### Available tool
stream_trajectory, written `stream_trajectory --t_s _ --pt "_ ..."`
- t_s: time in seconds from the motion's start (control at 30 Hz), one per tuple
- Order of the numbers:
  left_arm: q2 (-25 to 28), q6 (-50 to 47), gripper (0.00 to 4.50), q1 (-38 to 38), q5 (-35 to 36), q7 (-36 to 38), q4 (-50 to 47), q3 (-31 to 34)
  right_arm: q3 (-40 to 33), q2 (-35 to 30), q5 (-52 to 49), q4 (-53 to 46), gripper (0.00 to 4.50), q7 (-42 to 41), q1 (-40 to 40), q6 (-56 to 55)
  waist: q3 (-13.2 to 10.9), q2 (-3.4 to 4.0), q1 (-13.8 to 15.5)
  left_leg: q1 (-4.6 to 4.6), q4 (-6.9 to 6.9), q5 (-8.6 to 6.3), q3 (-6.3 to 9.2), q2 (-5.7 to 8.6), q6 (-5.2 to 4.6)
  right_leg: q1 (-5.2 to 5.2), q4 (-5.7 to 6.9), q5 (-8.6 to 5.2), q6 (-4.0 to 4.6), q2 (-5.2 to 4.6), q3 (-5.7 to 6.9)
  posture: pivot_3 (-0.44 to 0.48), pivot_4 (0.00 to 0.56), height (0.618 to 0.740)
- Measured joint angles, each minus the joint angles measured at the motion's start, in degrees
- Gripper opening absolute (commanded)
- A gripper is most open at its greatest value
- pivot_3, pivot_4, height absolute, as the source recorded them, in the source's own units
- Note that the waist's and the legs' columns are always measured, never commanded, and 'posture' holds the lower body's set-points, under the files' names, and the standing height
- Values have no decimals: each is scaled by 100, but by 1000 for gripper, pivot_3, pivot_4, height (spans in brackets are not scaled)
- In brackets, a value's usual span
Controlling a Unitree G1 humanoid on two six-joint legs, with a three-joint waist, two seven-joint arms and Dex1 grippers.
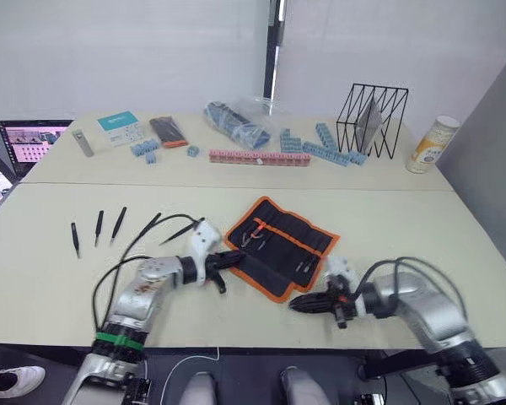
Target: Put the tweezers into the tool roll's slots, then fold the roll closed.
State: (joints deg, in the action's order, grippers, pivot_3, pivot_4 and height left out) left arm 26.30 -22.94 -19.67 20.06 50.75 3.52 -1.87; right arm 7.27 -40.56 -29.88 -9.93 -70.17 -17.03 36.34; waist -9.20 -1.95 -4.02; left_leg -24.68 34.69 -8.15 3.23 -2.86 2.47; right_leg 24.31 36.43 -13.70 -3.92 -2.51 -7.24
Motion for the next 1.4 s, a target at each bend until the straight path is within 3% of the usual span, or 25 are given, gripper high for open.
stream_trajectory --t_s 0.03,0.07,0.1,0.2,0.43,0.53,0.67,0.97,1.2,1.4 --pt "89 -33 560 82 169 21 -179 242 -188 -40 -169 -136 0 74 -109 179 -2 -1 4 1 -5 -3 5 -2 -4 2 6 -10 6 4 5 0 150 740" --pt "168 -64 809 177 323 51 -352 451 -342 -55 -315 -203 0 154 -201 331 -3 -3 10 2 -8 -5 7 -3 -6 1 9 -17 8 5 7 0 150 740" --pt "288 -94 1208 345 543 78 -574 740 -509 -51 -492 -193 257 268 -327 556 -5 -3 5 3 -8 -8 6 -3 -4 1 10 -22 10 4 6 0 150 740" --pt "655 -90 2151 817 863 21 -878 1560 -830 -84 -624 73 1153 470 -572 783 -19 -2 11 1 -5 -13 0 -2 -3 -3 -11 -30 23 0 4 0 150 740" --pt "1204 135 4476 2273 1048 13 -1005 3093 -769 8 -342 1285 3577 358 -1271 305 -57 -17 5 -8 5 -13 -18 -3 -1 -3 -38 -41 46 -12 -2 0 150 740" --pt "1384 271 4500 3023 1119 153 -1013 3921 -742 68 -201 1804 4482 192 -1600 68 -65 -21 -13 -5 0 -16 -24 -11 3 3 -38 -41 53 -12 2 0 150 740" --pt "1233 410 4500 3845 1158 65 -1339 4602 -405 397 107 2520 4482 -122 -2255 -278 -70 -19 -17 -5 0 -29 -29 -15 25 8 -39 -42 57 -14 2 0 150 740" --pt "-285 629 4500 5314 1551 -651 -2139 5715 77 1210 467 3571 4482 -784 -3557 -678 -77 -27 -5 -5 3 -45 -33 -17 50 9 -36 -40 60 -15 8 0 150 740" --pt "-1098 1075 4500 5854 1728 -1046 -2522 5836 118 1462 679 4103 4482 -1144 -3942 -902 -79 -36 -12 -4 9 -54 -36 -17 64 9 -45 -43 64 -17 7 0 150 740" --pt "-1111 1225 4500 5851 1844 -1283 -2532 5801 133 1532 738 4091 4482 -1231 -3867 -943 -79 -36 -33 -4 11 -55 -37 -18 65 13 -42 -43 65 -16 7 0 150 740"
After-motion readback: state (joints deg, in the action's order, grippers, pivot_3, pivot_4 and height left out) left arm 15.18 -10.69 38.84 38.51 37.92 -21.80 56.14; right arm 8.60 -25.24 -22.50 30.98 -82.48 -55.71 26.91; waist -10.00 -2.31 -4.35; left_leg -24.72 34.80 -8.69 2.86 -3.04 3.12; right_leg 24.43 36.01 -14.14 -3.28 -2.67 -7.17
